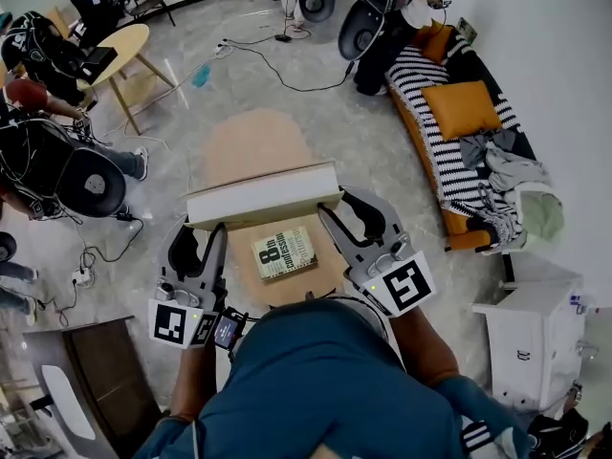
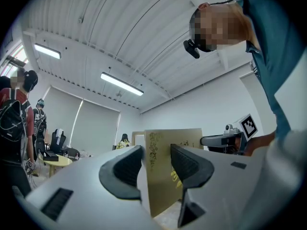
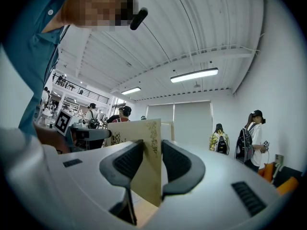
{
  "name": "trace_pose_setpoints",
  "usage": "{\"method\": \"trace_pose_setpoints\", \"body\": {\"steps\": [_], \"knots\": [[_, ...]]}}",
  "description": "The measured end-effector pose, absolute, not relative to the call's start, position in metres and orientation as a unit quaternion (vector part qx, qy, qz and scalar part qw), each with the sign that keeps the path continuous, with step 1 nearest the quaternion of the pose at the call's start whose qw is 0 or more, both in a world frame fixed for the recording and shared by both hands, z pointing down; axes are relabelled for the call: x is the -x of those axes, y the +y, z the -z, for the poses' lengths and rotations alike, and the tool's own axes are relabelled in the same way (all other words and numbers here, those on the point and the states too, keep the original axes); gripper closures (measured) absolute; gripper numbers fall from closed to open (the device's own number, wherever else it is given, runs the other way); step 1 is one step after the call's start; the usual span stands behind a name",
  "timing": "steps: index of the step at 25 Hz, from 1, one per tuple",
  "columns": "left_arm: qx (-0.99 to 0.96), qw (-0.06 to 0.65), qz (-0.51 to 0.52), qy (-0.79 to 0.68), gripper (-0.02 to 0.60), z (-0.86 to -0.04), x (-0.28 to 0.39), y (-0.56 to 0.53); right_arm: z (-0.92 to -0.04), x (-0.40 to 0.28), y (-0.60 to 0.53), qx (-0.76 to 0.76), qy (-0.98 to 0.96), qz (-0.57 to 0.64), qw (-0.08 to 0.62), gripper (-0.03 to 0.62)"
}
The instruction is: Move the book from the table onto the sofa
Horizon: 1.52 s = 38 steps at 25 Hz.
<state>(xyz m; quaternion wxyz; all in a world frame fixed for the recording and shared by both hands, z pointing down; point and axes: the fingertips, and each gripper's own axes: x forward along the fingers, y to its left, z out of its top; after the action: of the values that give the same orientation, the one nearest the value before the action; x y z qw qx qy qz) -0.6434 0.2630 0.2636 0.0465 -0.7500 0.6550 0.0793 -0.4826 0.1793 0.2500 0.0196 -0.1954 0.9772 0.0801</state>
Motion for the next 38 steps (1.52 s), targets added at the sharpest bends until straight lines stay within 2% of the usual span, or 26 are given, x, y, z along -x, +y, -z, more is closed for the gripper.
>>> {"method": "trace_pose_setpoints", "body": {"steps": [12, 21, 30, 38], "knots": [[0.796, 0.022, -0.087, 0.598, 0.391, -0.277, 0.627, 0.241, -0.255, 0.455, 0.184, 0.264, 0.961, -0.080, -0.001, 0.457], [0.832, 0.010, -0.091, 0.548, 0.393, -0.290, 0.582, 0.211, -0.272, 0.403, 0.178, 0.323, 0.944, -0.065, -0.014, 0.462], [0.847, 0.021, -0.078, 0.525, 0.394, -0.274, 0.492, 0.191, -0.263, 0.312, 0.167, 0.349, 0.935, -0.065, 0.009, 0.462], [0.866, 0.021, -0.077, 0.494, 0.396, -0.266, 0.369, 0.174, -0.254, 0.188, 0.161, 0.382, 0.921, -0.068, 0.024, 0.462]]}}
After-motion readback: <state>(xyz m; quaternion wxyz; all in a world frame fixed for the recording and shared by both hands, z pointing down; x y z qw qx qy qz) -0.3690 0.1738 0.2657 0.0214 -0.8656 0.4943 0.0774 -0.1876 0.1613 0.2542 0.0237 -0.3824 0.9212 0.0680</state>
